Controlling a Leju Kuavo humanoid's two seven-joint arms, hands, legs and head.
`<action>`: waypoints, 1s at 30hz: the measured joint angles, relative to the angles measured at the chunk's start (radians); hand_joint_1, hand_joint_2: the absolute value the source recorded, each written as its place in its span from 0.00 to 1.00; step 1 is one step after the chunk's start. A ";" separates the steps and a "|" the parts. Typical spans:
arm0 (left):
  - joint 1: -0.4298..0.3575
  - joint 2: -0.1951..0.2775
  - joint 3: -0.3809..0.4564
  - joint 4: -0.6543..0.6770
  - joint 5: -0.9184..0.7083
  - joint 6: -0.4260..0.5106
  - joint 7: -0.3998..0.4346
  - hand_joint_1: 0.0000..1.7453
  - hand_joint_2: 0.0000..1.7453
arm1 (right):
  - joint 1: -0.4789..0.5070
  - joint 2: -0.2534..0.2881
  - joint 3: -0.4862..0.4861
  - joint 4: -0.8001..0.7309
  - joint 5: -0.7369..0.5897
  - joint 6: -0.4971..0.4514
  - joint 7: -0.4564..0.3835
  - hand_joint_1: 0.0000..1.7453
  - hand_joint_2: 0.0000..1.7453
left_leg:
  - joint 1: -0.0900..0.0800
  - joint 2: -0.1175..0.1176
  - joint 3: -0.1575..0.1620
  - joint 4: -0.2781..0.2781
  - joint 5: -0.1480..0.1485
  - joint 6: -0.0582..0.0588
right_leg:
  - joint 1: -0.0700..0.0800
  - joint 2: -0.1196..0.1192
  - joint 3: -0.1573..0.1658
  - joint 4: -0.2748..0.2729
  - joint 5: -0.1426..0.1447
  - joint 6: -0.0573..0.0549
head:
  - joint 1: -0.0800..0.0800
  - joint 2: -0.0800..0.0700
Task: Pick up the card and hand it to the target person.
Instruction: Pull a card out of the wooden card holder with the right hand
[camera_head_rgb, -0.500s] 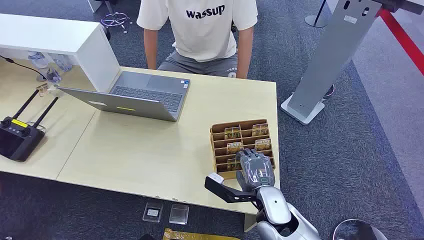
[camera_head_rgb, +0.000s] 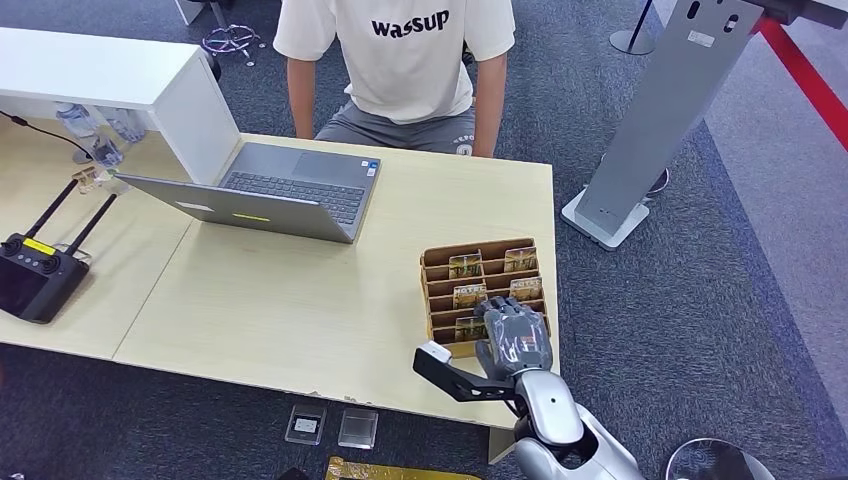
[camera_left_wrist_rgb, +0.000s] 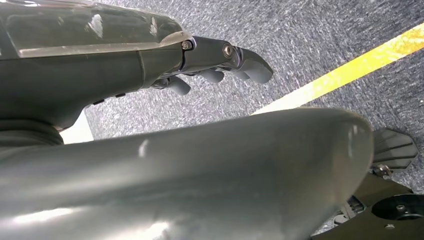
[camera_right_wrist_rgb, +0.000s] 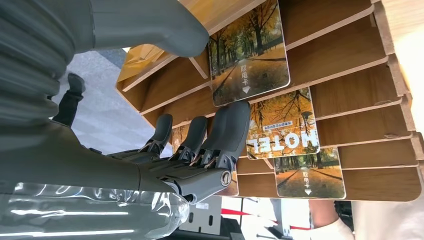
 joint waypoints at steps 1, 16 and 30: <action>0.000 0.000 0.000 0.000 0.000 0.000 0.000 0.00 0.00 | 0.000 0.000 0.000 0.001 0.000 0.000 0.000 0.46 1.00 | 0.000 0.000 0.000 0.000 0.000 0.000 | 0.000 0.000 0.000 0.000 0.000 0.000 | 0.000 0.000; -0.001 0.000 0.000 0.000 -0.005 0.000 0.000 0.00 0.00 | -0.001 0.000 -0.001 0.004 -0.001 0.000 -0.002 0.74 1.00 | 0.000 0.000 0.000 0.000 0.000 0.000 | 0.000 0.000 0.000 0.000 0.000 0.000 | 0.000 0.000; 0.000 0.000 0.000 0.000 -0.005 -0.001 0.000 0.00 0.00 | -0.008 0.000 -0.001 0.006 -0.019 0.001 -0.011 0.76 1.00 | 0.000 0.000 0.000 0.000 0.000 0.000 | 0.000 0.000 0.000 0.000 0.000 0.000 | 0.000 0.000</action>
